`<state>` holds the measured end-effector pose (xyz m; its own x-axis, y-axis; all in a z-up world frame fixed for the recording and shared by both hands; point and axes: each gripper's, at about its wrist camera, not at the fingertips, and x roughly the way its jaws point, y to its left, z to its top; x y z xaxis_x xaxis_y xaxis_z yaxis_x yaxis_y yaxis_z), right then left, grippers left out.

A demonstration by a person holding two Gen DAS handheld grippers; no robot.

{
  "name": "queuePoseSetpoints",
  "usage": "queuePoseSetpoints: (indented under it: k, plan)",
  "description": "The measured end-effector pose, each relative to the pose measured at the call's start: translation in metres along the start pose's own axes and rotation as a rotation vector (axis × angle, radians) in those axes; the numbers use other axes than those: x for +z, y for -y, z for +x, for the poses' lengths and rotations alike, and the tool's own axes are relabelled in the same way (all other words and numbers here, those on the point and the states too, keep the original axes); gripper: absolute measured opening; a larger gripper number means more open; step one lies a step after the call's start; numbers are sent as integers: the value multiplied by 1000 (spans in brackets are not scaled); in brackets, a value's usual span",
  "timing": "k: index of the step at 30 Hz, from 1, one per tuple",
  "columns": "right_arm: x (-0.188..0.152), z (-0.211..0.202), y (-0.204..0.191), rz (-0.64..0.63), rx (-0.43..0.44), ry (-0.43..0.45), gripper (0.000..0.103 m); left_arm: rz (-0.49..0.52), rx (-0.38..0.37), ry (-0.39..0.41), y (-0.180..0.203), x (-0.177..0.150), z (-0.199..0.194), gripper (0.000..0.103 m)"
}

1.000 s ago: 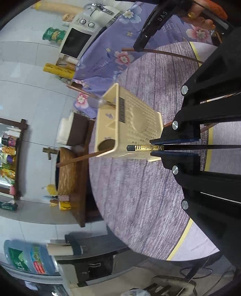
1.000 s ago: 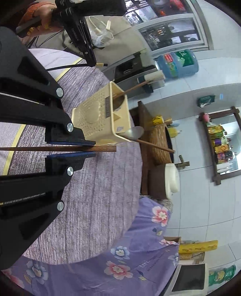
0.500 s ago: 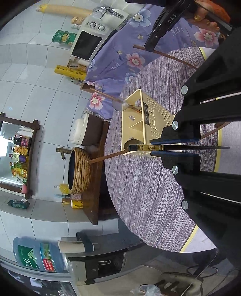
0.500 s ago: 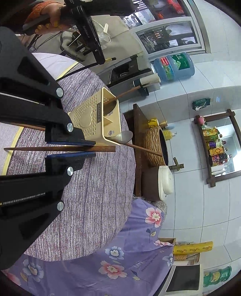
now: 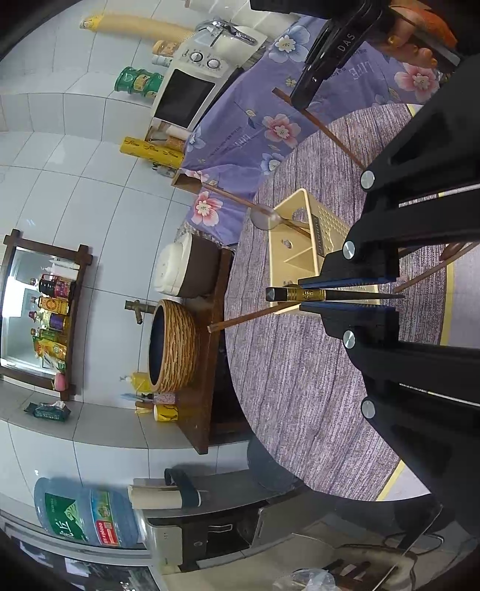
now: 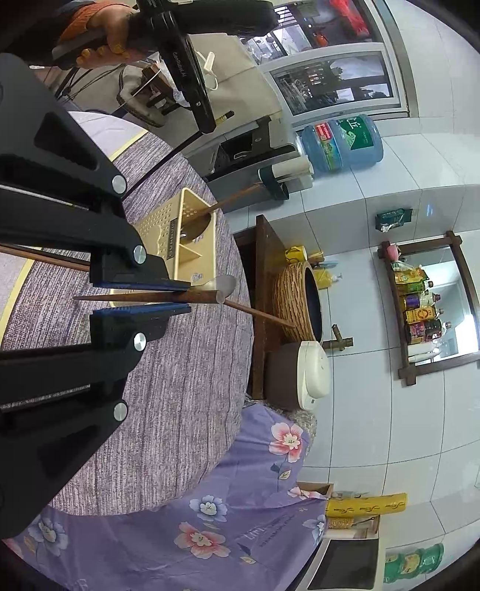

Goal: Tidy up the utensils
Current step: 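Lift both chopsticks and carry them up over the beige holder, then lower both chopsticks into the holder and open both grippers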

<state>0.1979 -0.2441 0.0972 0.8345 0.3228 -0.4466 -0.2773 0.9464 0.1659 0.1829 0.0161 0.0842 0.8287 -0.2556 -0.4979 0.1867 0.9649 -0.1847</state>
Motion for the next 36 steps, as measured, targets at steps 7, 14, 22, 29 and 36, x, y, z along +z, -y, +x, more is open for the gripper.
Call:
queuePoseSetpoints:
  k: [7, 14, 22, 29, 36]
  plan:
    - [39, -5, -10, -33, 45, 0, 8, 44, -38, 22, 11, 31, -14, 8]
    - [101, -26, -27, -54, 97, 53, 8, 94, -82, 111, 30, 80, -42, 8]
    - [144, -24, -51, -92, 43, 173, 8, 90, -17, 206, 41, 129, -32, 8]
    - [117, 18, -52, -87, -3, 147, 8, 45, -2, 145, 34, 105, 12, 8]
    - [83, 48, -43, -66, 5, 78, 8, 26, 5, 60, 23, 66, 43, 8]
